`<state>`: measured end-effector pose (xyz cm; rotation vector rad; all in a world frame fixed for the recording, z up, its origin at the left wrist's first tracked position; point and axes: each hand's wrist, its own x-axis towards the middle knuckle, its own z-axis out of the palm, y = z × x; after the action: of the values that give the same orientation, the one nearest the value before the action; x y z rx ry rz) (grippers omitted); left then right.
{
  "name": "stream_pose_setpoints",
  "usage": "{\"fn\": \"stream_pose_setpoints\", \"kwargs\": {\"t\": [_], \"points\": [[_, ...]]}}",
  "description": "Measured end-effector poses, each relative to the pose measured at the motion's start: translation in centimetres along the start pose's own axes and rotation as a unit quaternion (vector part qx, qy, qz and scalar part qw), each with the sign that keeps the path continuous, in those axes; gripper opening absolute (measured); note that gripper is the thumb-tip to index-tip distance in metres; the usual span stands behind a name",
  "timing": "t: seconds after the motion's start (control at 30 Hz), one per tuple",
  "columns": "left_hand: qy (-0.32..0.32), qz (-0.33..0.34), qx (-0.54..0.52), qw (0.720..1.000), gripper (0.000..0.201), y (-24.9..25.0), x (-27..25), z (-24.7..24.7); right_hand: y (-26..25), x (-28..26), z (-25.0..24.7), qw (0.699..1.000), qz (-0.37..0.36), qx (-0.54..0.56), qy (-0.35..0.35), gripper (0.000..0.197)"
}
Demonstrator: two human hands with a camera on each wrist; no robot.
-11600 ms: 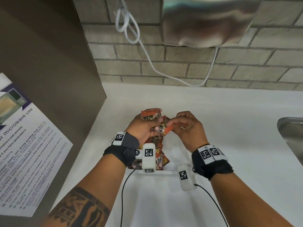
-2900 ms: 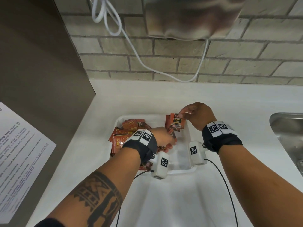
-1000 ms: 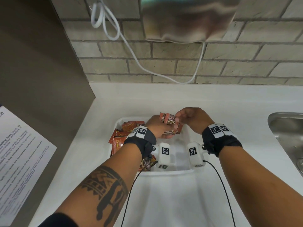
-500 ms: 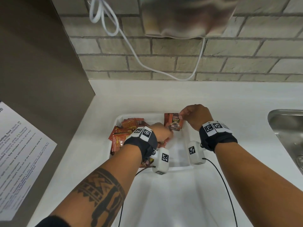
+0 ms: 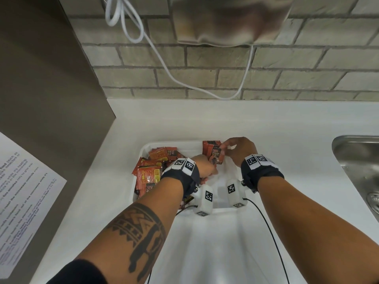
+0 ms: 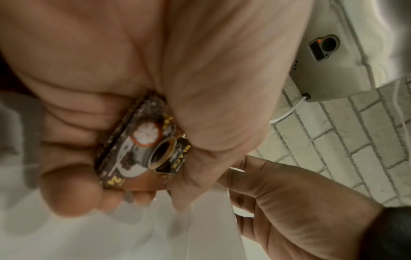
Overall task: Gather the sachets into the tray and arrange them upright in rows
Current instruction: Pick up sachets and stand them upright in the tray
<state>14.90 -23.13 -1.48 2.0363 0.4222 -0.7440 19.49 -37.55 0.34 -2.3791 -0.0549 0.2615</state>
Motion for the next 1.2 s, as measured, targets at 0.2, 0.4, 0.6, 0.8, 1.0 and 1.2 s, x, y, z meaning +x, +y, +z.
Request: {"fn": "stream_pose_setpoints", "kwargs": {"t": [0.2,0.4,0.6,0.8,1.0,1.2], "points": [[-0.007,-0.007,-0.004,1.0,0.009,-0.4,-0.5,-0.2,0.1,-0.5,0.4,1.0,0.008,-0.002,-0.008,0.012],[-0.017,-0.012,-0.013,1.0,0.006,-1.4,-0.8,-0.6,-0.5,-1.1,0.8,1.0,0.005,-0.006,-0.015,0.013],[-0.018,-0.017,-0.009,1.0,0.004,-1.7,-1.8,-1.5,-1.1,-1.2,1.4,0.999,-0.003,-0.022,-0.023,0.011],[-0.032,-0.012,-0.002,0.999,0.006,-2.0,-2.1,-1.8,-1.9,-1.0,1.3,0.999,-0.013,-0.045,-0.021,0.011],[-0.042,-0.021,-0.004,0.999,0.023,-1.9,-2.1,-2.1,-1.9,-0.8,1.6,0.998,-0.024,-0.048,-0.014,0.011],[-0.038,0.003,0.014,0.999,0.009,-1.9,-1.7,-1.7,-1.4,-0.5,1.6,0.999,-0.018,-0.028,-0.017,0.013]]}}
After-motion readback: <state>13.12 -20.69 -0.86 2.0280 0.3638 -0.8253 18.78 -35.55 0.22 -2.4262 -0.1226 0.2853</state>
